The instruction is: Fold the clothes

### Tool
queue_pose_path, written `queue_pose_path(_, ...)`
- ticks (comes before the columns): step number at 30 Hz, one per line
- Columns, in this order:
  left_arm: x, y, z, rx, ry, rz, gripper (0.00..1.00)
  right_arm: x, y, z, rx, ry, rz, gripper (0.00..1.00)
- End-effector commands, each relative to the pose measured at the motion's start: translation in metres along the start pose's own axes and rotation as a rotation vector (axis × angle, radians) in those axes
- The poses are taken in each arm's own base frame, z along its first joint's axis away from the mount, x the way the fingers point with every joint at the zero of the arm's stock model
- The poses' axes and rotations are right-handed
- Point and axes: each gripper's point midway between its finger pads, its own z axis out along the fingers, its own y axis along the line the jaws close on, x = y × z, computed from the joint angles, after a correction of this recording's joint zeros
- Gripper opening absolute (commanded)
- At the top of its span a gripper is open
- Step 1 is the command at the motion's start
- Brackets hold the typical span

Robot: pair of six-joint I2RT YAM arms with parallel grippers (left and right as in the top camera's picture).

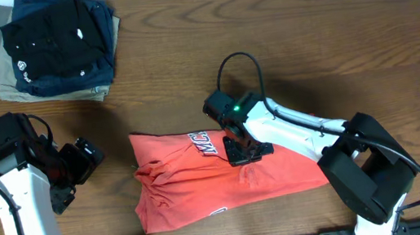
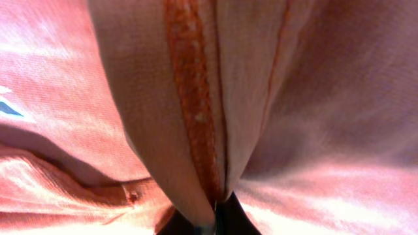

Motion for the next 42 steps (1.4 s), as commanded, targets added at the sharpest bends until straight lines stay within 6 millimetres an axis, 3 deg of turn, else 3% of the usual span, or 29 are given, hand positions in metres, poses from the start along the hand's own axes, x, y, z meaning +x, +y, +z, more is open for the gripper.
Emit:
queue_pose_path(1, 0.004, 0.0, 0.002, 0.003, 0.011, 0.015, 0.99, -0.001, -0.003, -0.007, 0.018, 0.026, 0.011, 0.01)
queue_pose_path(10, 0.004, 0.0, 0.002, 0.003, 0.011, 0.015, 0.99, 0.021, -0.015, -0.024, 0.074, 0.132, -0.042, 0.01)
queue_pose_path(21, 0.004, 0.0, 0.002, 0.003, 0.011, 0.015, 0.99, 0.039, -0.003, -0.026, 0.003, 0.218, -0.104, 0.01)
queue_pose_path(38, 0.004, 0.0, 0.002, 0.003, 0.011, 0.015, 0.99, 0.038, 0.006, -0.025, -0.037, 0.208, -0.139, 0.01)
queue_pose_path(42, 0.004, 0.0, 0.002, 0.003, 0.011, 0.015, 0.99, 0.041, 0.014, -0.024, -0.038, 0.199, -0.169, 0.15)
